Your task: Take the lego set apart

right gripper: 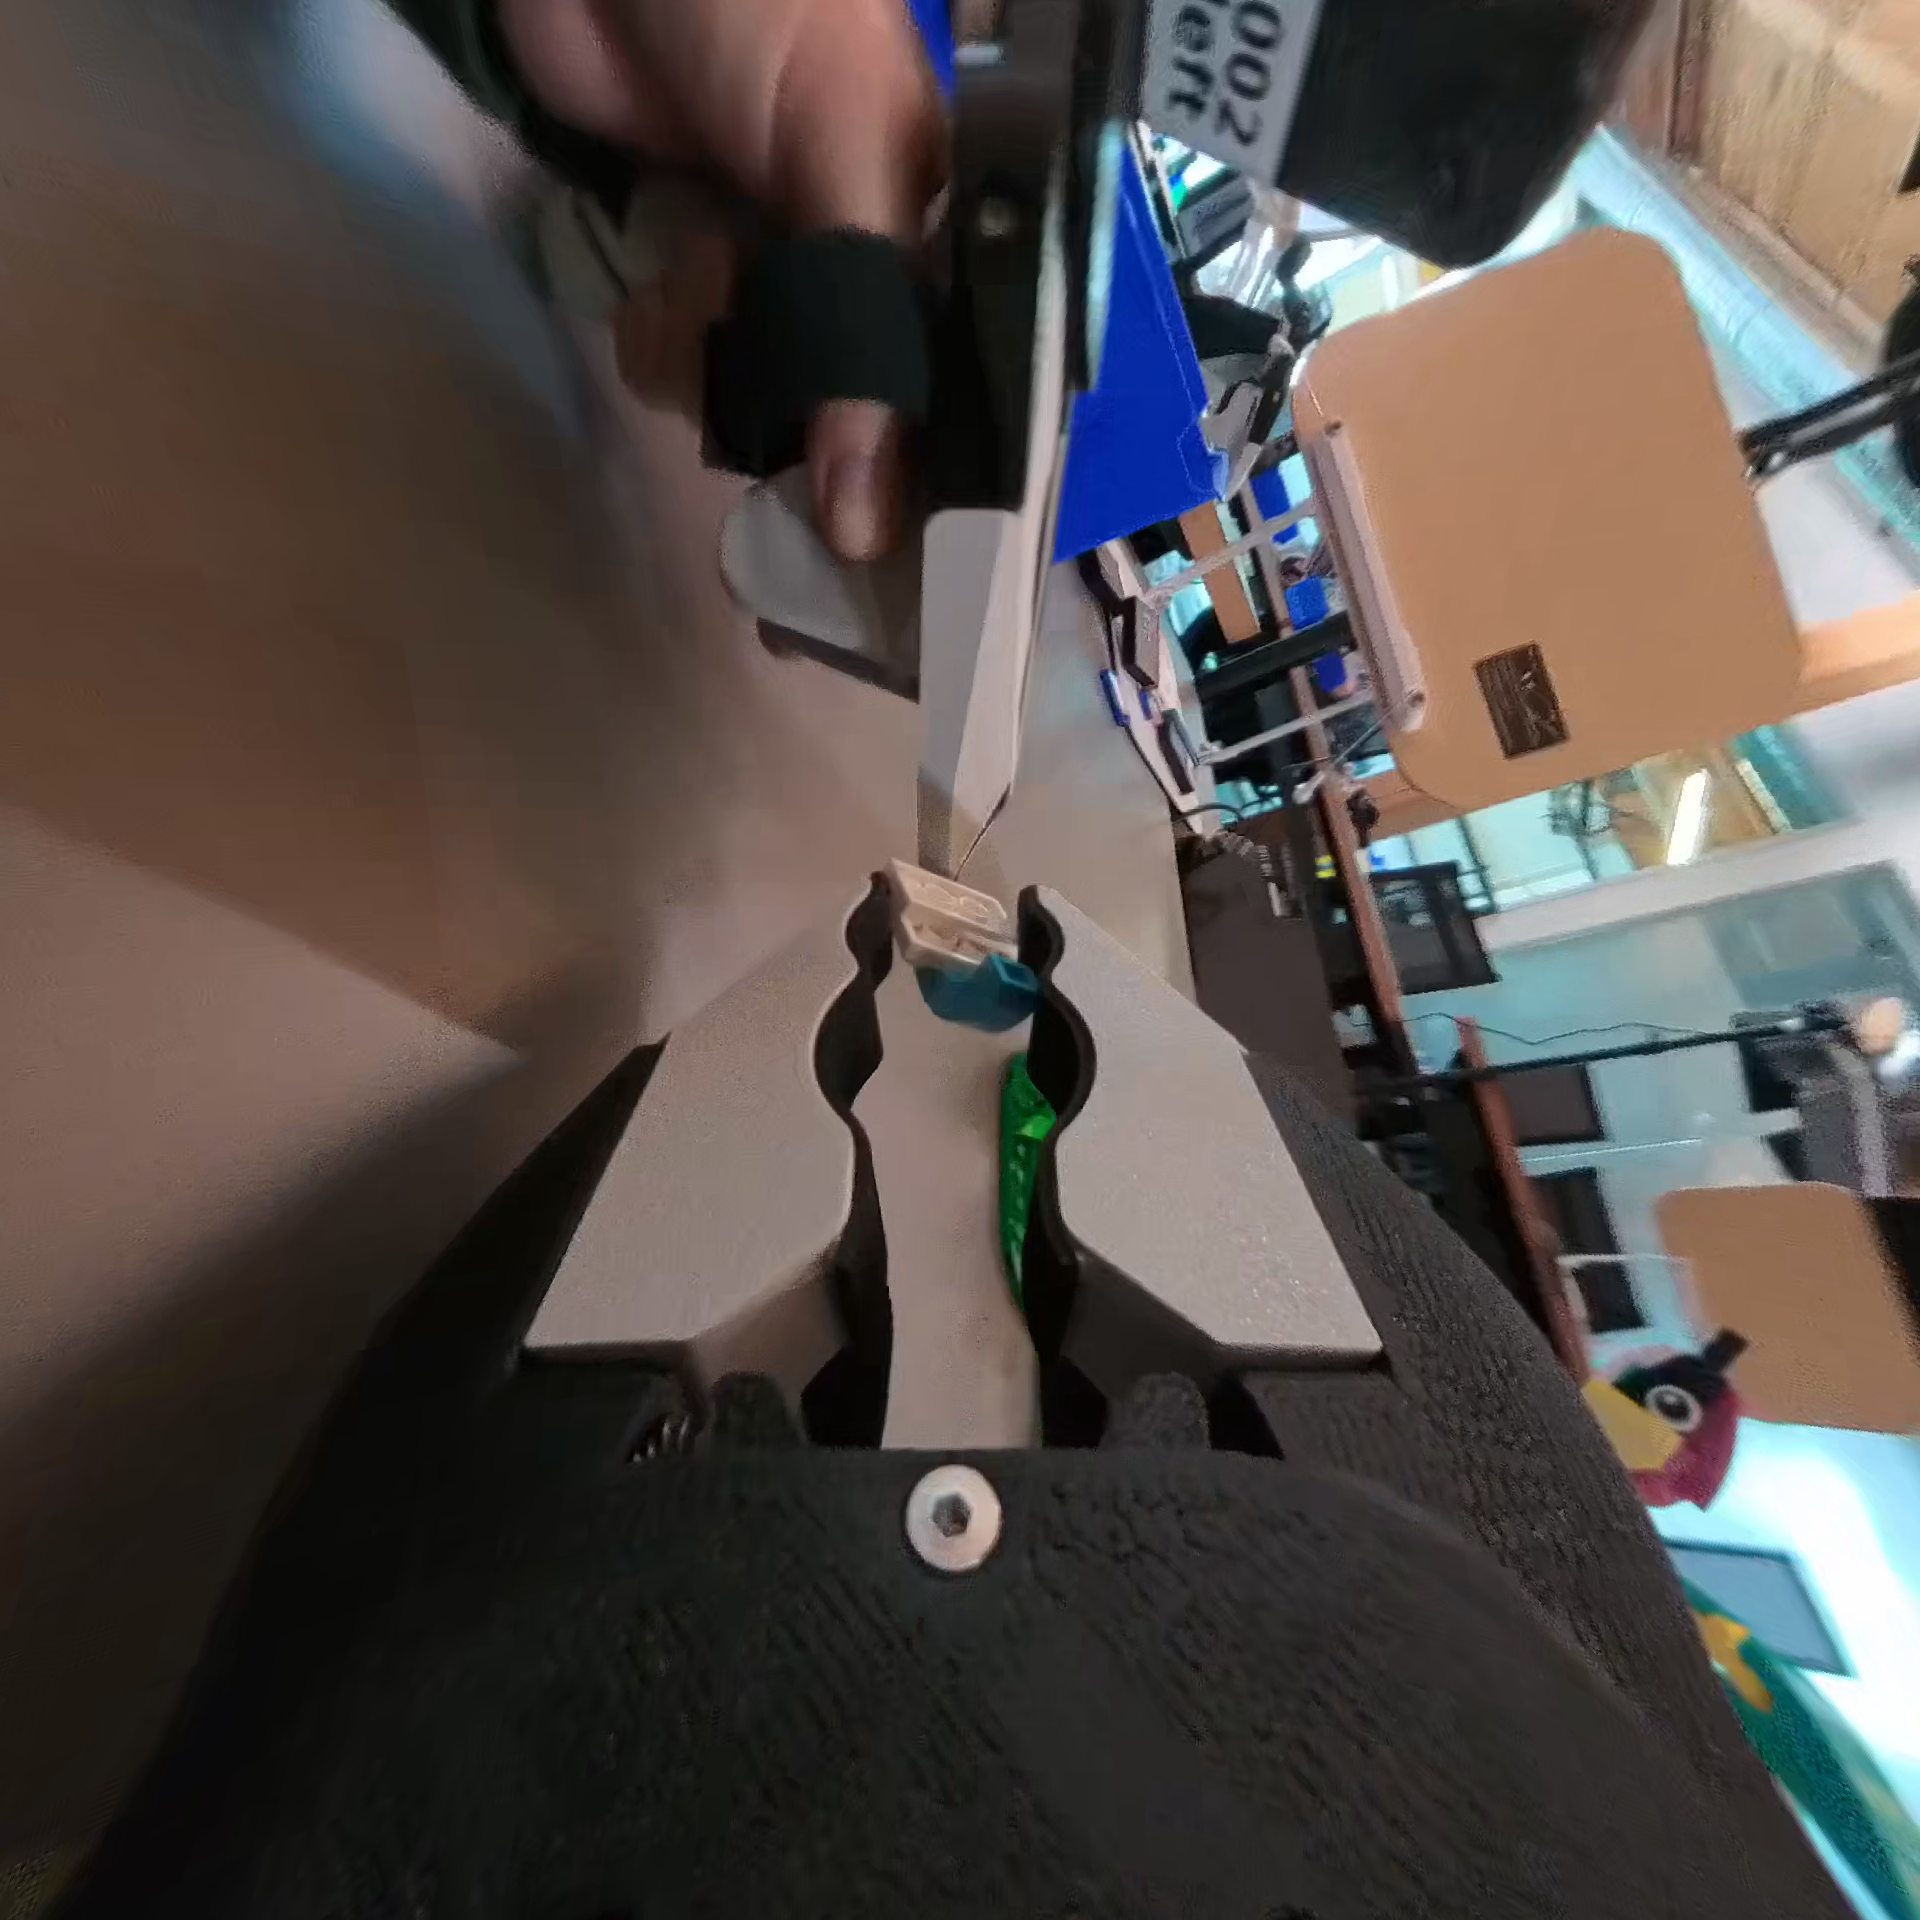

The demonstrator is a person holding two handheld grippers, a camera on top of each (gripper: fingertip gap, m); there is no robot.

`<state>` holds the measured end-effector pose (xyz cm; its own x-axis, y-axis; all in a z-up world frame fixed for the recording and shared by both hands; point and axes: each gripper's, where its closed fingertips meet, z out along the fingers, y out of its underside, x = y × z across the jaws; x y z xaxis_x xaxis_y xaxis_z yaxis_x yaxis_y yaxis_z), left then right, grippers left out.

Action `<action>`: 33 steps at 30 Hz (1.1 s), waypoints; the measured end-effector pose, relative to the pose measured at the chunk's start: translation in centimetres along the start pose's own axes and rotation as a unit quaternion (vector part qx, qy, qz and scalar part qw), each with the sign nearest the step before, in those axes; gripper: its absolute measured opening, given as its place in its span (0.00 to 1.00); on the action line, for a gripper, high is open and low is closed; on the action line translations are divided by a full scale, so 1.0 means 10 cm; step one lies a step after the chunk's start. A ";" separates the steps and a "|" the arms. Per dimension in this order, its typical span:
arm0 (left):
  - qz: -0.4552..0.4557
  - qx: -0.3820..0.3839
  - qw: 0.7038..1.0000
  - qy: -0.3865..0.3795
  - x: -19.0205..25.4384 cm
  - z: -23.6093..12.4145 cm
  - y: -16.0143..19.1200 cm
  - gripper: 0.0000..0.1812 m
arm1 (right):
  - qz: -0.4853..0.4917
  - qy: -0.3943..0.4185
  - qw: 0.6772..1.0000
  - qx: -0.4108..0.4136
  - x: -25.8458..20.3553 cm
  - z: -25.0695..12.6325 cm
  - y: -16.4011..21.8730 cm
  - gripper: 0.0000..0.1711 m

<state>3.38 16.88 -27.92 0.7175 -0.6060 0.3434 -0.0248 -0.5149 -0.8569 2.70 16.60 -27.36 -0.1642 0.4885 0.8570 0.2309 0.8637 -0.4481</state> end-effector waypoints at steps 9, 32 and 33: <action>-0.114 0.056 0.984 0.127 0.18 -0.08 -0.14 0.00 | 0.179 -0.044 0.975 0.123 0.10 -0.14 -0.23 0.08; 0.168 0.096 0.981 -0.021 0.04 -0.21 -0.26 0.00 | 0.423 -0.150 0.890 0.084 0.14 -0.11 0.07 0.11; 0.202 0.096 0.974 -0.025 0.08 -0.21 -0.26 0.00 | 0.429 -0.172 0.883 0.083 0.09 -0.13 0.06 0.08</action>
<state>2.57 16.44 -24.63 0.7089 -0.7034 -0.0517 -0.1849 -0.1146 -0.9761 3.88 17.37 -26.50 -0.2859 0.9557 0.0695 0.2725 0.1506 -0.9503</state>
